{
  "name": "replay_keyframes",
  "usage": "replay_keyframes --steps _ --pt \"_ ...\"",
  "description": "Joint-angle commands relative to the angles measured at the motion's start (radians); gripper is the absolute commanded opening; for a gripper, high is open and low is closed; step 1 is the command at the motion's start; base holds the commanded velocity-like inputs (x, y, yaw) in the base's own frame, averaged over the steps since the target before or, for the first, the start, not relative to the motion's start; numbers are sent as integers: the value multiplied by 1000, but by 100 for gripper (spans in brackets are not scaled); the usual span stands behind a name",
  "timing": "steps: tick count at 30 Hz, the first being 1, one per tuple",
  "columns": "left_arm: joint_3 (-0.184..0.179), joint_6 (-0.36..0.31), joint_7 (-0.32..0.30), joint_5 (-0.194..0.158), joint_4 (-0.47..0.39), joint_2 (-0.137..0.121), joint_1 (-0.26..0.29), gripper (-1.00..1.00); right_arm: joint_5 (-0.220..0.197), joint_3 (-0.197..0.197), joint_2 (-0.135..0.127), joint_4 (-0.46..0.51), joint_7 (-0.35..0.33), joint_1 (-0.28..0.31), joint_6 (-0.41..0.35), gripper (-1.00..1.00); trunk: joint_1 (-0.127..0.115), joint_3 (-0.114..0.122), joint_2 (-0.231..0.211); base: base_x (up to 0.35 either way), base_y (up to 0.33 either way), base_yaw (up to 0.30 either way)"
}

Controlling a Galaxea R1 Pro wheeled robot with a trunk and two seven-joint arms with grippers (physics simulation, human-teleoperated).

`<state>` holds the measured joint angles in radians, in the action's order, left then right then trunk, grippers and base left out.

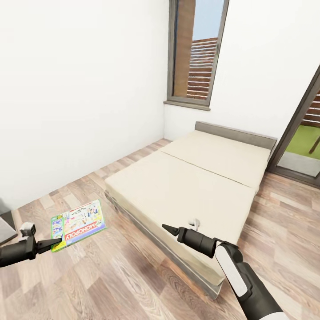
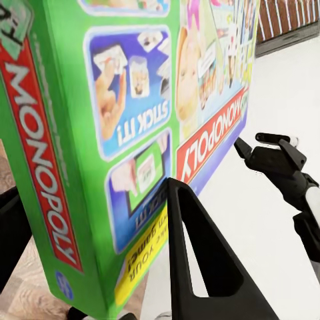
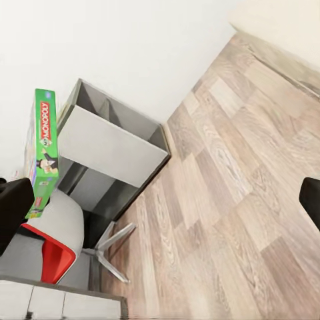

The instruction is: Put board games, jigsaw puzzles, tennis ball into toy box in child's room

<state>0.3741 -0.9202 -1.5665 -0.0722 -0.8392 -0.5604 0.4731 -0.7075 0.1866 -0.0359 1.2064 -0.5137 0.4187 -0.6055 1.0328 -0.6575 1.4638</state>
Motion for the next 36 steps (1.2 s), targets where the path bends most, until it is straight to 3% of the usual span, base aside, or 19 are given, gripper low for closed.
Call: replay_keyframes --steps 1,10,16,20,36 --pt "0 -10 -4 0 0 0 1 -100 -6 1 -1 0 1 0 -5 100 -4 2 -7 0 0 291" --pt "4 -13 -4 -1 0 0 1 -100 -5 1 -1 -1 1 0 -3 100 -31 24 -56 0 0 291" --pt "60 -7 -4 -1 0 3 1 -100 -4 2 0 0 1 0 -3 100 -31 24 -56 3 0 291" --pt "79 -6 -4 0 0 3 1 -100 -4 2 1 -1 1 0 -3 100 -31 24 -56 145 74 291" --pt "82 -4 -4 0 3 4 1 -100 27 1 23 -4 1 0 -3 100 -31 24 -56 258 182 291"
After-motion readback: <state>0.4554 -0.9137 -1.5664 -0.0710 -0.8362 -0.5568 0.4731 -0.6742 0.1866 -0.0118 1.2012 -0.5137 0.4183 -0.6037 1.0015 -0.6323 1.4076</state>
